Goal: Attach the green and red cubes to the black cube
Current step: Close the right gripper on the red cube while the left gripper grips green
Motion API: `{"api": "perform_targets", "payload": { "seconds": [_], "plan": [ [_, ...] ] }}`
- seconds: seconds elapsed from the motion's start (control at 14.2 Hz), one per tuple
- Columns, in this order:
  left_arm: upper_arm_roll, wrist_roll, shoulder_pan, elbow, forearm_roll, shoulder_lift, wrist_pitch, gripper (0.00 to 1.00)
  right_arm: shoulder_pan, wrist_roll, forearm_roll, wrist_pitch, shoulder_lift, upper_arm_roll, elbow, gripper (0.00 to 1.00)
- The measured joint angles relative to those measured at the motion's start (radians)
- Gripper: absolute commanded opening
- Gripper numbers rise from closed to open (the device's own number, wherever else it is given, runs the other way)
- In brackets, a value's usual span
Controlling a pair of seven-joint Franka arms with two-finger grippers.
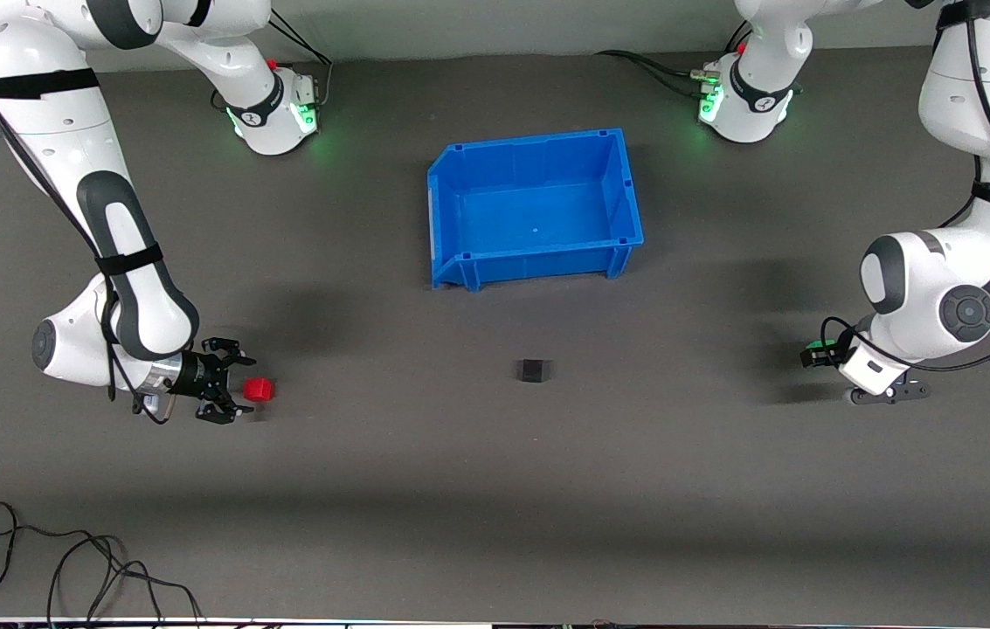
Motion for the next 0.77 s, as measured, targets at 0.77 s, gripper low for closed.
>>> {"api": "perform_targets", "payload": {
  "seconds": [0.77],
  "plan": [
    [-0.023, -0.149, -0.006, -0.003, -0.116, -0.007, -0.038, 0.0, 0.0, -0.023, 0.001, 0.001, 0.0, 0.0, 0.001, 0.33]
  ]
}}
